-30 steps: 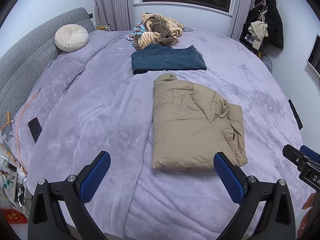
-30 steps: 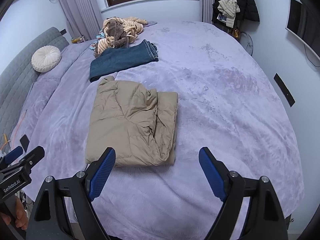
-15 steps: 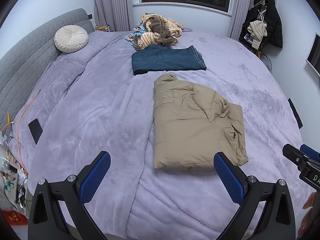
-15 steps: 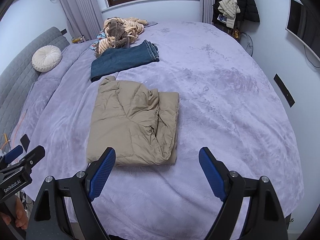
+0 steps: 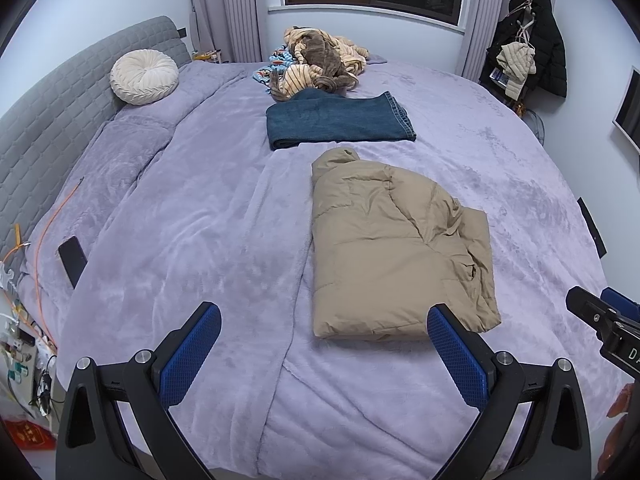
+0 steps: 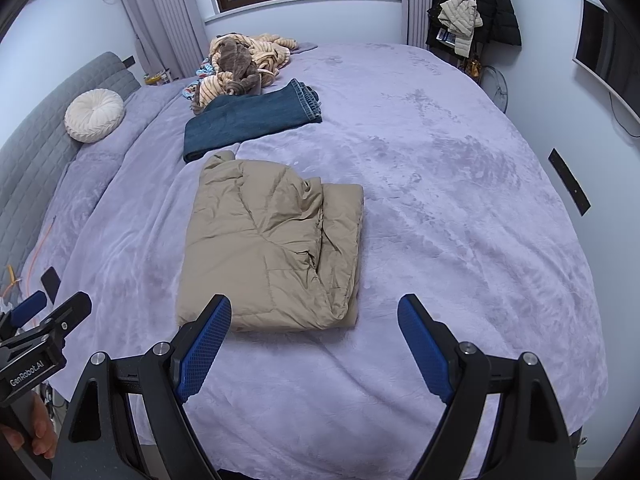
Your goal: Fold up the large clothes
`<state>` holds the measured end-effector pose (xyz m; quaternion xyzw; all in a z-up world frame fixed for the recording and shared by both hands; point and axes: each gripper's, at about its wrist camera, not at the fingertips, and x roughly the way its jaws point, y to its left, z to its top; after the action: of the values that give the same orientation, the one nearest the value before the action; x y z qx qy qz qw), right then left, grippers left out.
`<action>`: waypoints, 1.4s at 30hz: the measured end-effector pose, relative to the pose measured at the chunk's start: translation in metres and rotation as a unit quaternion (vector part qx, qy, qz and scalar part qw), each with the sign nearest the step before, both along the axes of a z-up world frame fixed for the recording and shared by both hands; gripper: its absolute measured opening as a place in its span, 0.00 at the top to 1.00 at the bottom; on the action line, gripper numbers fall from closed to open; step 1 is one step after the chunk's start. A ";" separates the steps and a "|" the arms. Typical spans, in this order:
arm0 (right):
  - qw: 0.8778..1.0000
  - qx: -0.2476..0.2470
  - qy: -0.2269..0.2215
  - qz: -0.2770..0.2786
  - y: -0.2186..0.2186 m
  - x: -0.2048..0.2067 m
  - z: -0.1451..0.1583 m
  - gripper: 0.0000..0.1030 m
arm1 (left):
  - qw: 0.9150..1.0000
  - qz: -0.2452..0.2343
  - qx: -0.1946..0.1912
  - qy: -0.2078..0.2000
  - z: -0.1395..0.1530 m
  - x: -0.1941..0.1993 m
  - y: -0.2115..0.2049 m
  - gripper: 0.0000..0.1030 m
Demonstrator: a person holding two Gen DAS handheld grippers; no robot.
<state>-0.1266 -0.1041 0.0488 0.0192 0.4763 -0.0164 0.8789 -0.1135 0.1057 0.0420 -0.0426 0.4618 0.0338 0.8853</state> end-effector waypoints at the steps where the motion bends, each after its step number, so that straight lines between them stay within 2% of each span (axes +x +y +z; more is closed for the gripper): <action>1: 1.000 -0.001 -0.001 0.000 0.000 0.000 -0.001 0.15 | 1.000 0.000 0.000 0.000 0.000 0.000 0.000 0.00; 42: 1.000 0.000 -0.002 0.006 0.003 -0.002 0.002 0.15 | 1.000 0.003 0.000 -0.002 0.001 -0.003 0.009 0.00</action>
<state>-0.1291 -0.1011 0.0512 0.0161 0.4751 -0.0111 0.8797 -0.1167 0.1146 0.0430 -0.0440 0.4602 0.0367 0.8860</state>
